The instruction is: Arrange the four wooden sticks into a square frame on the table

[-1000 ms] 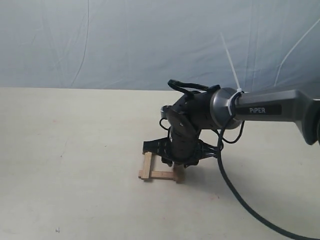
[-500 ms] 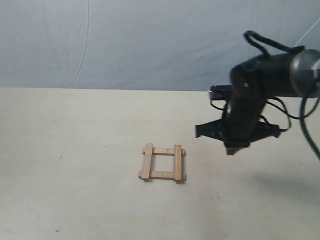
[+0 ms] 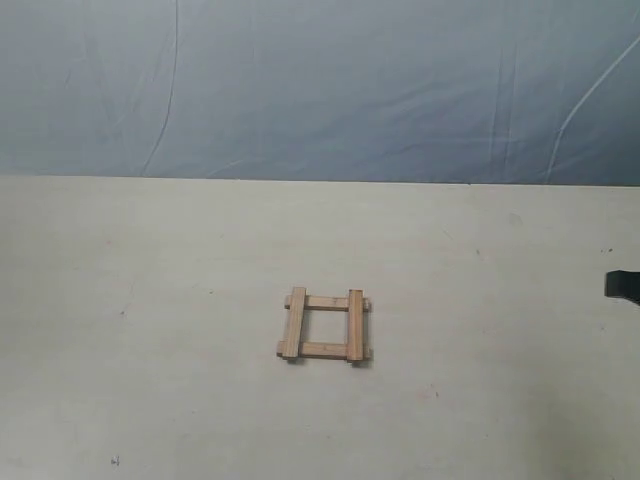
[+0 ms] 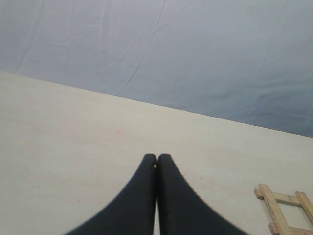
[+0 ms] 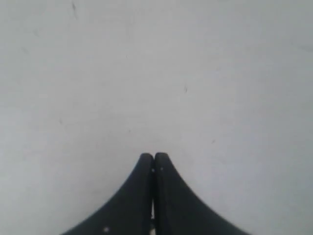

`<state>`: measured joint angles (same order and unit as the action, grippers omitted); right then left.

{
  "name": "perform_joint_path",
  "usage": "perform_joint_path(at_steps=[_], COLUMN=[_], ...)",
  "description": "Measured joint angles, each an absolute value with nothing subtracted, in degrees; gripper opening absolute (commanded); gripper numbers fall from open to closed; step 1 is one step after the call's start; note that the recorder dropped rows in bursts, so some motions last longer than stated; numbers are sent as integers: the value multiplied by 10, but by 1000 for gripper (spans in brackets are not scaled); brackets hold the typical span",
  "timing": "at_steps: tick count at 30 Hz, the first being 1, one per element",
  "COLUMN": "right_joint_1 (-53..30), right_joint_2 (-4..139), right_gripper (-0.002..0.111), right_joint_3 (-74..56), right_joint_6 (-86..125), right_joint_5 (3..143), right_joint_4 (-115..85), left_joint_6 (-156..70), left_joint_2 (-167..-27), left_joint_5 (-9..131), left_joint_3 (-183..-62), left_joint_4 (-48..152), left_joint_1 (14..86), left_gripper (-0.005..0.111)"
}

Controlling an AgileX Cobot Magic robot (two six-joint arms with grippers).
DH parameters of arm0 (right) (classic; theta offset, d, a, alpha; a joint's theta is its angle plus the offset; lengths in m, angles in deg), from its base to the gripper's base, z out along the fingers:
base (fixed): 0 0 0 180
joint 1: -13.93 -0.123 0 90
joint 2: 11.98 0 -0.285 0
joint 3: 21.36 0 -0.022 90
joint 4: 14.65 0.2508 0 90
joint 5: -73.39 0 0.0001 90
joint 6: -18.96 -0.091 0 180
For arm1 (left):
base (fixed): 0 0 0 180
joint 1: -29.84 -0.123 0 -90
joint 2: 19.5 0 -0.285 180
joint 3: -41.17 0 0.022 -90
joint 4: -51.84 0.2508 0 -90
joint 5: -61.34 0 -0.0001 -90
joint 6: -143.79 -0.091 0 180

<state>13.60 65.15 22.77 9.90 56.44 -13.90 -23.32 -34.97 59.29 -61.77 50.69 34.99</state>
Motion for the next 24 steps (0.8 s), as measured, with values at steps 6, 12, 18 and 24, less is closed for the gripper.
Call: perform_joint_path(at_steps=[6,12,18,24], right_joint_1=[141,141,141,141], right_joint_2=[430,245,95,-24], right_gripper=[-1,-1,-1,-1], right_joint_3=[357,448,475,547], right_joint_6=[99,99,99,100], right_joint_5=[651,659,661,660], right_joint_4=[-139,-178,-188,-199], left_joint_6=[-233,-233,-233,-233], left_joint_2=[-350,-350,-350,-350], left_joint_5=[593,593,593,593], left_joint_3=[-618,-618,-618,-618], left_joint_4=[507,507,507,507], left_joint_1=[350,350,350,350], left_gripper=[0,0,0,0])
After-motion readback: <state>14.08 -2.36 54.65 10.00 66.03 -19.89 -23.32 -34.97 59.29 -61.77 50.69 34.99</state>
